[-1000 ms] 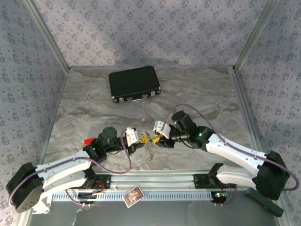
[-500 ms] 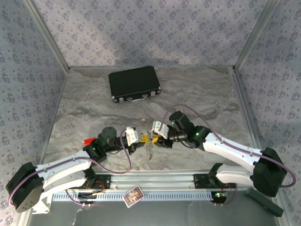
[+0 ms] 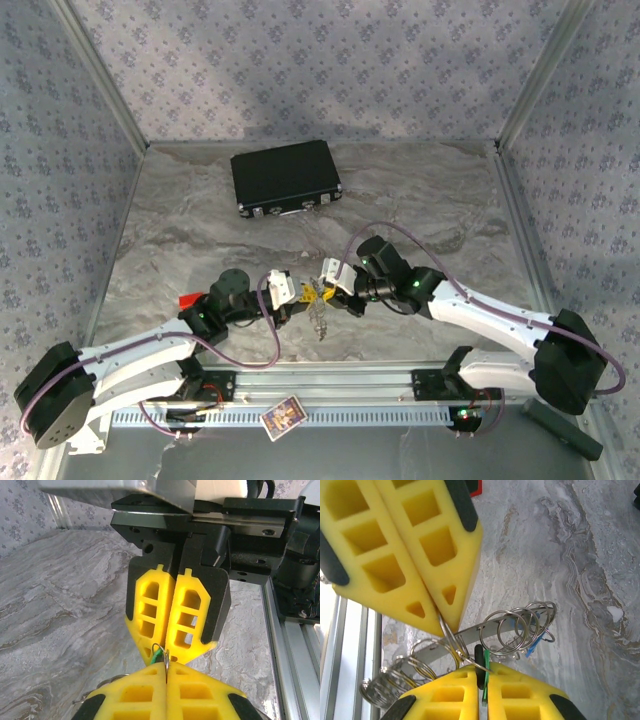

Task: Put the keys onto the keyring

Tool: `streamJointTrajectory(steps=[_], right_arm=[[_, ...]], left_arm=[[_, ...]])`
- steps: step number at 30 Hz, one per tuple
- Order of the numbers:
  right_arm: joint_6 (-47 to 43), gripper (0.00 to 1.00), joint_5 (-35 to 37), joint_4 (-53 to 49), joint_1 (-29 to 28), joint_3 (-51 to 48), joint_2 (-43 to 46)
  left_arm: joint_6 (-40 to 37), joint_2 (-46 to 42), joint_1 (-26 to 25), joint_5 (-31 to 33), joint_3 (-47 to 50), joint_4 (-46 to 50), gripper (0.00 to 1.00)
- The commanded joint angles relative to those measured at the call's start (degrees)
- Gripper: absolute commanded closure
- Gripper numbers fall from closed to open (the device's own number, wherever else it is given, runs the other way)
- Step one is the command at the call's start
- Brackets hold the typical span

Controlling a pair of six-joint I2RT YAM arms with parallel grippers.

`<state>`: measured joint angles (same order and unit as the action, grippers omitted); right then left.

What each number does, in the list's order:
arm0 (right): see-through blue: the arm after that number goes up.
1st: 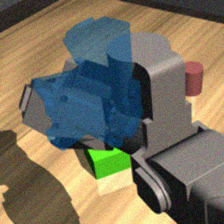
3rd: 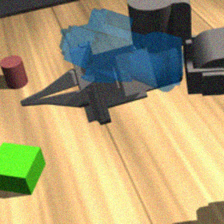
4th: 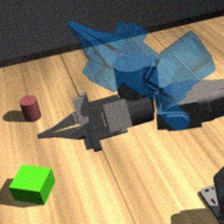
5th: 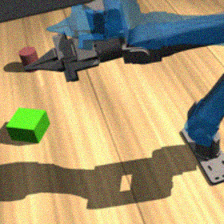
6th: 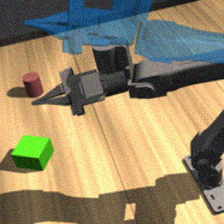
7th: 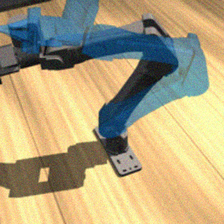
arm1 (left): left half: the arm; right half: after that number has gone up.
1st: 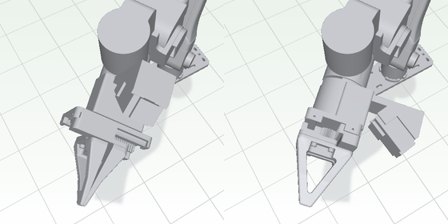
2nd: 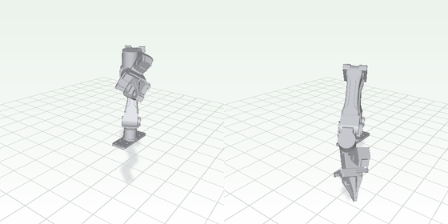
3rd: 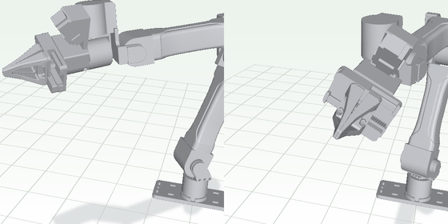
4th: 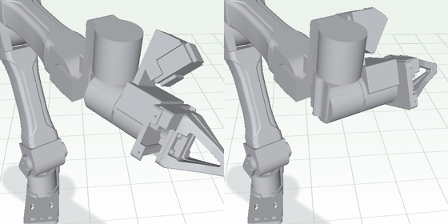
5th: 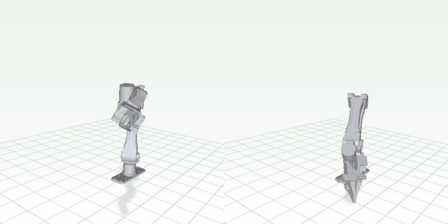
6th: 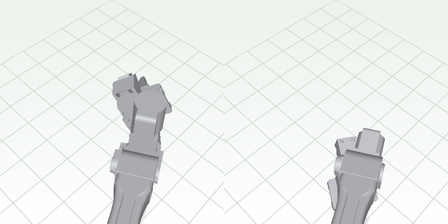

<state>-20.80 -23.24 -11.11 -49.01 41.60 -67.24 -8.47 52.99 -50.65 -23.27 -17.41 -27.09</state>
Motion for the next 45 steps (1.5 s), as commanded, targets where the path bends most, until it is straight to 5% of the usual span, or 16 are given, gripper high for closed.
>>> streamJointTrajectory(steps=[1,14,20,24,31,45], right_arm=[[-2.6,0.93,2.0,-6.0,-0.1,2.6,0.3],[-1.9,0.98,-0.6,-5.1,-1.6,2.6,-4.5],[-1.4,0.75,0.1,-4.1,-0.1,0.7,-0.1],[-1.0,0.7,0.1,-4.1,1.8,-1.6,4.3],[2.3,0.7,-7.4,0.6,2.5,-2.2,6.5],[4.2,0.77,-8.8,6.8,1.8,-2.9,2.2]], left_arm=[[-0.5,-0.3,-0.1,-1.0,-0.4,-3.6,1.0],[-0.8,1.7,-0.1,-1.7,-1.0,-5.0,1.0],[-0.9,3.3,-0.1,-2.1,-1.3,-5.2,1.0],[-0.9,2.9,-0.1,-2.1,-1.0,-5.3,1.0],[0.0,2.8,-0.1,-4.1,-0.6,-6.4,1.0],[0.4,3.1,-0.1,-5.0,-0.5,-7.3,1.0]])
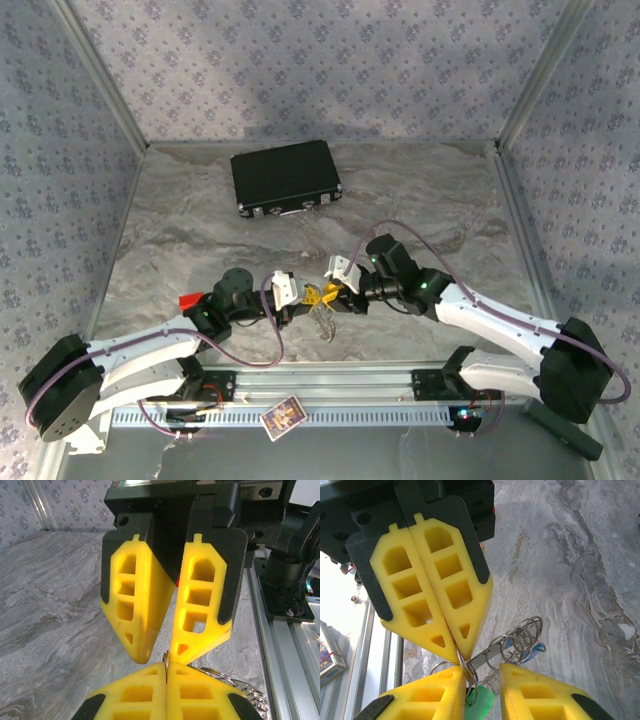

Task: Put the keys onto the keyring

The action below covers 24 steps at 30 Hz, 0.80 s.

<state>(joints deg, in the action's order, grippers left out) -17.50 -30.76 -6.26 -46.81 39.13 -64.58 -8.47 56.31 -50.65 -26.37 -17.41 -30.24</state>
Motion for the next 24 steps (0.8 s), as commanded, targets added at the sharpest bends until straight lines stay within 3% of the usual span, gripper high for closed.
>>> streamJointTrajectory(steps=[1,3,9,10,16,24], right_arm=[[0.9,0.78,-1.3,2.2,-0.5,-0.5,-0.5],[0.9,0.8,-1.3,2.8,-0.4,-0.5,-0.7],[-0.3,1.0,-1.4,1.7,-0.3,0.5,-0.6],[-0.9,1.0,-1.3,0.6,-0.2,1.1,-0.5],[-5.9,1.0,0.0,-8.3,-0.4,5.2,0.2],[-13.2,1.0,6.1,-21.9,-2.5,13.3,-4.0]], left_arm=[[0.5,-0.2,-0.1,-2.0,-0.6,-4.2,1.0],[0.5,-0.3,-0.1,-2.0,-0.5,-4.2,1.0],[0.8,-1.3,-0.1,-1.5,0.0,-4.5,1.0],[0.8,-1.6,-0.1,-0.9,0.1,-4.1,1.0],[-1.4,-3.8,-0.1,1.4,-1.3,4.4,0.79],[-4.4,-2.8,-0.1,1.4,-4.4,11.0,0.78]])
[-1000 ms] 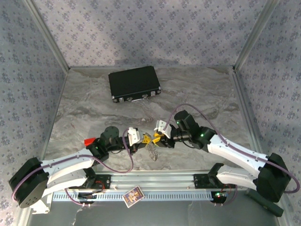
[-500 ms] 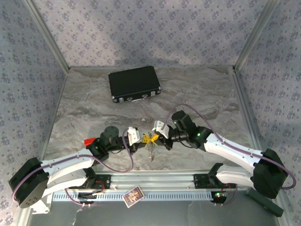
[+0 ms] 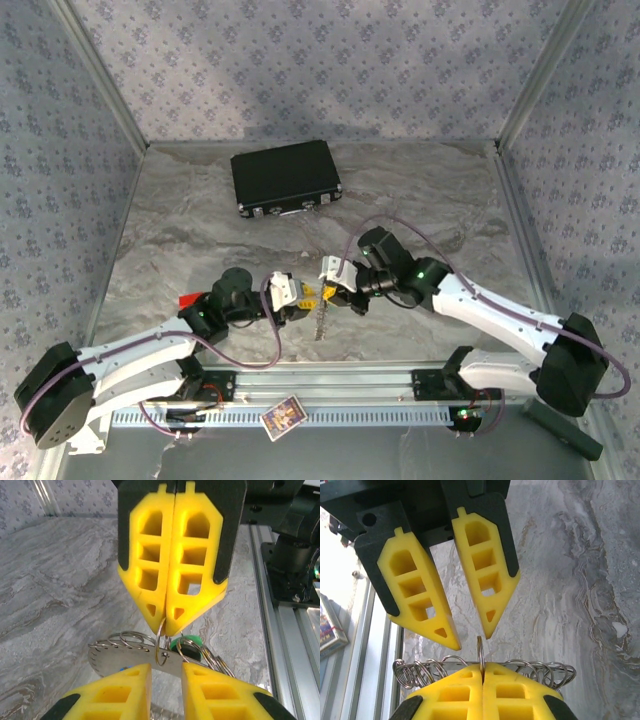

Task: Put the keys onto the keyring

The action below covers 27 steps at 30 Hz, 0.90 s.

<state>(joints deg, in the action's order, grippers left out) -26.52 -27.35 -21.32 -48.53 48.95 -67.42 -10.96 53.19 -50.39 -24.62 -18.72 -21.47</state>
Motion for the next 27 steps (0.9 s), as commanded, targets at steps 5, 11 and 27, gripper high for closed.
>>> streamJointTrajectory(steps=[5,11,27], right_arm=[[-6.8,1.0,5.1,-11.1,-2.7,7.5,-3.7],[-7.0,1.0,4.4,-10.2,-3.9,9.1,-4.8],[9.7,0.73,-6.9,15.8,3.4,-8.9,2.3]], left_arm=[[-2.6,1.3,-0.4,-0.8,-4.1,2.0,0.8],[-2.7,2.5,-0.3,-1.8,-4.6,1.3,0.85],[3.2,3.0,-0.3,-0.3,2.3,-15.9,1.0]])
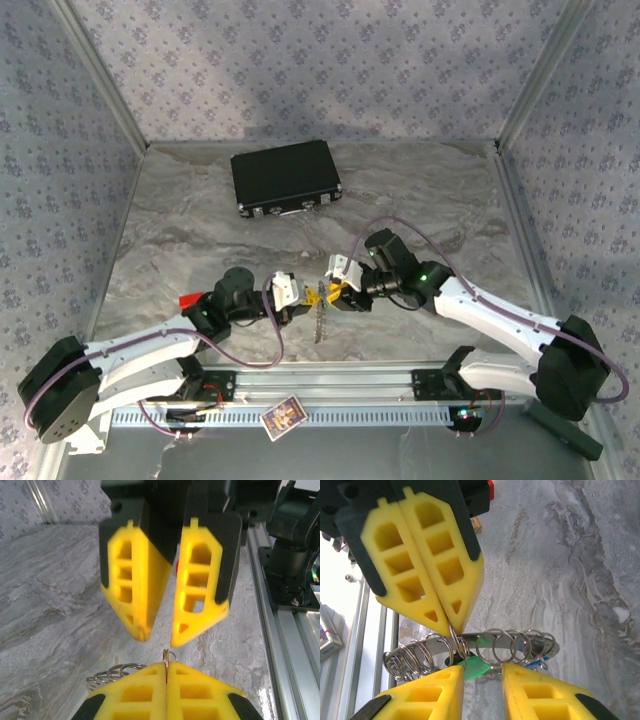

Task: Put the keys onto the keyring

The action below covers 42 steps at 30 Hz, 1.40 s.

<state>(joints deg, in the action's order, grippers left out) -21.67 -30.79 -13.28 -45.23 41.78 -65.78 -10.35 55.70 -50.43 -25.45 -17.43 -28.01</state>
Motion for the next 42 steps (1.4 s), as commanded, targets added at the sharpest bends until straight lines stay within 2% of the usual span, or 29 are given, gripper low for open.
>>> streamJointTrajectory(steps=[1,13,19,22,25,30,33,38,42], right_arm=[[5.1,0.73,-3.4,8.3,0.2,-2.2,0.7],[6.2,0.78,-4.9,11.6,0.6,-3.5,-0.3],[5.6,1.0,-5.3,10.3,0.5,-2.5,-0.3],[3.4,1.0,-4.7,6.2,0.3,-0.5,0.0],[-0.1,1.0,-3.1,0.5,-0.1,2.2,0.2],[-7.0,1.0,2.8,-10.8,-2.2,7.9,-2.0],[-9.5,1.0,5.9,-15.2,-3.7,10.5,-3.8],[-10.6,1.0,8.3,-16.4,-5.8,12.7,-5.4],[-10.5,1.0,8.0,-15.6,-6.8,13.7,-6.5]], left_arm=[[2.9,0.6,-0.3,0.6,1.4,-10.7,1.0],[3.7,0.7,-0.3,-0.2,2.2,-12.6,1.0],[3.8,0.8,-0.3,0.0,2.1,-12.3,1.0],[3.3,0.4,-0.3,1.5,1.0,-8.0,0.86],[1.7,-0.3,-0.3,1.5,-0.7,-2.3,0.82],[-1.8,-1.0,-0.3,1.2,-3.8,7.1,0.82],[-2.5,-1.3,-0.3,1.1,-4.2,7.8,0.81],[-2.7,-1.0,-0.3,-0.1,-4.7,7.8,0.82],[-3.0,-0.4,-0.3,-0.6,-5.0,7.9,0.86]])
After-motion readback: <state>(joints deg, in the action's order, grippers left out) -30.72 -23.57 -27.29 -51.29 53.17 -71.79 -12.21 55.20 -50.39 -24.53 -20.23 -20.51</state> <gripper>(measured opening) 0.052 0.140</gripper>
